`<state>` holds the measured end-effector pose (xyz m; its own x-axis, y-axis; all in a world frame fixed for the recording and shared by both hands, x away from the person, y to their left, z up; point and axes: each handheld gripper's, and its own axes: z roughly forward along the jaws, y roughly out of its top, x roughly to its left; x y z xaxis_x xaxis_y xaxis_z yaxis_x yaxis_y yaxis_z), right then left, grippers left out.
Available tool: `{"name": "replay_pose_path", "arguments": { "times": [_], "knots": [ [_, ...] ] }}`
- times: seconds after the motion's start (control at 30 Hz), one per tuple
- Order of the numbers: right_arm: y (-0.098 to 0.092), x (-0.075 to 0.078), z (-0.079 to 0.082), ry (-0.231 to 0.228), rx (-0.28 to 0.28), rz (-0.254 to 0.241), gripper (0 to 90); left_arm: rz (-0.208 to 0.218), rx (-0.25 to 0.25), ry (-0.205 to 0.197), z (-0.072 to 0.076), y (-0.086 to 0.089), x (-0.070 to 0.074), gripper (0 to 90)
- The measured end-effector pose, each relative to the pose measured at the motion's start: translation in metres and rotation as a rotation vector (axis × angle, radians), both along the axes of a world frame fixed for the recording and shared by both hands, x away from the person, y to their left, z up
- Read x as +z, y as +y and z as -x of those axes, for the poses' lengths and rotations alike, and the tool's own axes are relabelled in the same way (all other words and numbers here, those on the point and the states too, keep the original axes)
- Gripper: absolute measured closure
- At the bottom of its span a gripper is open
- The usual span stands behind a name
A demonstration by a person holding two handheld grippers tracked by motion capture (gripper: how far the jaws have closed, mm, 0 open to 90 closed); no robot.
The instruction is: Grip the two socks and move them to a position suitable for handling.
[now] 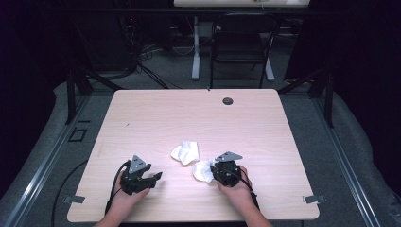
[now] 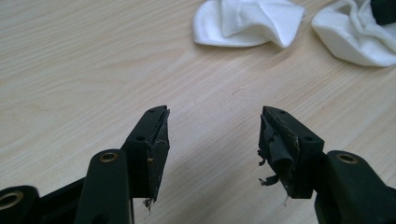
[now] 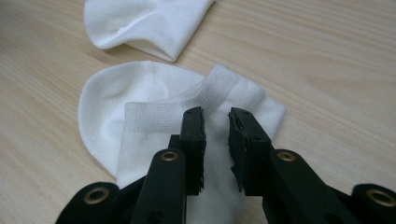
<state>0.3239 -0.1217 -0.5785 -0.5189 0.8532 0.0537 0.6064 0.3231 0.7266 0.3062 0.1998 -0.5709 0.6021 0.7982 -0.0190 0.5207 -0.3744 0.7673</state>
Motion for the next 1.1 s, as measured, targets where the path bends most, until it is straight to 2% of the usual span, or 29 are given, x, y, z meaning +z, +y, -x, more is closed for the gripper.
{"name": "replay_pose_path", "arguments": {
  "times": [0.33, 0.43, 0.53, 0.6, 0.7, 0.73, 0.8, 0.87, 1.0, 1.1],
  "knots": [
    [0.014, 0.001, 0.009, 0.011, 0.064, 0.001, 75.9, 0.023, -0.024, 0.007, 0.005, -0.005, 0.003, 43.0],
    [0.019, 0.001, 0.013, 0.028, 0.083, -0.008, 75.4, 0.036, -0.028, 0.002, 0.008, -0.008, 0.004, 43.1],
    [0.024, 0.001, 0.015, 0.039, 0.095, -0.02, 75.0, 0.03, -0.032, -0.003, 0.01, -0.01, 0.005, 43.2],
    [0.032, 0.003, 0.017, 0.054, 0.11, -0.02, 74.4, 0.011, -0.039, -0.011, 0.012, -0.012, 0.006, 44.0],
    [0.038, 0.003, 0.019, 0.061, 0.128, -0.021, 73.9, 0.018, -0.034, -0.006, 0.014, -0.013, 0.006, 46.0],
    [0.044, 0.003, 0.022, 0.055, 0.151, -0.012, 72.3, 0.012, -0.025, 0.001, 0.016, -0.014, 0.006, 47.3],
    [0.046, 0.004, 0.023, 0.054, 0.159, 0.006, 71.6, 0.01, -0.021, -0.001, 0.017, -0.015, 0.006, 48.0],
    [0.052, 0.007, 0.026, 0.045, 0.155, 0.009, 69.6, 0.014, -0.009, -0.009, 0.02, -0.016, 0.007, 49.1],
    [0.055, 0.013, 0.029, 0.007, 0.138, 0.019, 68.2, 0.047, -0.017, -0.014, 0.023, -0.016, 0.009, 50.9],
    [0.058, 0.017, 0.033, -0.012, 0.14, 0.022, 67.9, 0.046, -0.021, -0.018, 0.023, -0.019, 0.009, 51.6]
  ]
}}
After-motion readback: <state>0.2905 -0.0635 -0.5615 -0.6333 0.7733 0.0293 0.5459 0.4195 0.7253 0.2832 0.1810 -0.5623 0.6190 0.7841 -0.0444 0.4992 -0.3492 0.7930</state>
